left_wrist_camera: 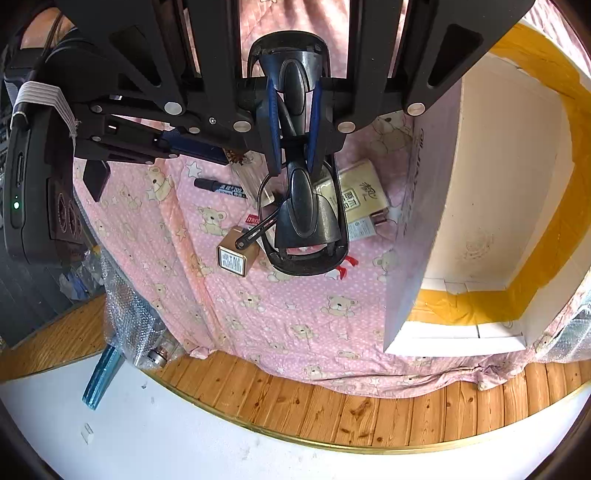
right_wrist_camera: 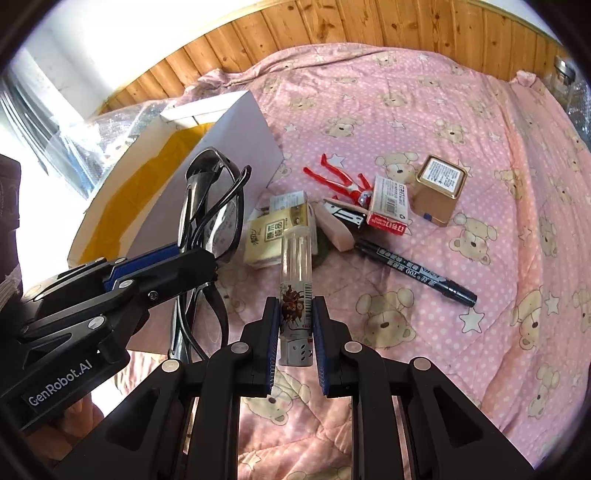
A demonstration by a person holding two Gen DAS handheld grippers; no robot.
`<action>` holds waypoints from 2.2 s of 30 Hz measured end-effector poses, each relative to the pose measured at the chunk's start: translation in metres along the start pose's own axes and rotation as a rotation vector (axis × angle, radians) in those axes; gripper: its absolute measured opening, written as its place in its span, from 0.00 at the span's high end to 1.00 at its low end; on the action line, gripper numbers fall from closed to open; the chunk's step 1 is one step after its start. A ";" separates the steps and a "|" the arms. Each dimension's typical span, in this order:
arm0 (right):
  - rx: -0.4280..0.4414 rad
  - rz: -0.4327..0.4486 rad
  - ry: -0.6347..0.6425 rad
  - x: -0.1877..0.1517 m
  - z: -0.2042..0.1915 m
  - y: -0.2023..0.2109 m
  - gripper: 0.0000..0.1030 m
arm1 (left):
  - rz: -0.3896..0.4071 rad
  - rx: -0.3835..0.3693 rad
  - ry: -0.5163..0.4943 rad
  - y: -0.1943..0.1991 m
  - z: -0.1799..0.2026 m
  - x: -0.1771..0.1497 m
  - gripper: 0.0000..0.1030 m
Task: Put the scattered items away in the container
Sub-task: 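Lift the sunglasses and tube and carry both over the white box, then open the left gripper dropping sunglasses while the right gripper releases the tube into the box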
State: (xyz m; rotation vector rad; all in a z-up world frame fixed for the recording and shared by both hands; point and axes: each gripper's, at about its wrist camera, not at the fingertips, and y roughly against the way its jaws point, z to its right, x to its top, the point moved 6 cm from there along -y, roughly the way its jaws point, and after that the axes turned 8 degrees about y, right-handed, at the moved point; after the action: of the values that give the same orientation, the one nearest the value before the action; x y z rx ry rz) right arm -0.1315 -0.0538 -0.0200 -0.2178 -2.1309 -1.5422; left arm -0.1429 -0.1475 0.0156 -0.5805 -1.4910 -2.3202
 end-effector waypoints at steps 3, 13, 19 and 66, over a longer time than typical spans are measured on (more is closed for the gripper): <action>0.005 0.009 0.004 0.007 -0.008 0.003 0.82 | 0.011 -0.006 0.004 0.006 -0.002 0.006 0.86; 0.014 0.051 0.050 0.039 -0.035 0.021 0.82 | 0.056 -0.028 0.024 0.028 -0.016 0.031 0.86; 0.024 0.066 0.081 0.058 -0.052 0.024 0.82 | 0.082 -0.031 0.046 0.042 -0.030 0.044 0.86; 0.123 0.003 0.263 0.127 -0.172 -0.041 0.87 | 0.090 0.147 0.239 0.062 -0.193 0.066 0.86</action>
State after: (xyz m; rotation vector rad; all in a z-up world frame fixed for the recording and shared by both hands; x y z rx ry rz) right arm -0.2065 -0.2471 0.0473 0.0229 -2.0057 -1.3501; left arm -0.2022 -0.3517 0.0255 -0.3119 -1.4733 -2.1061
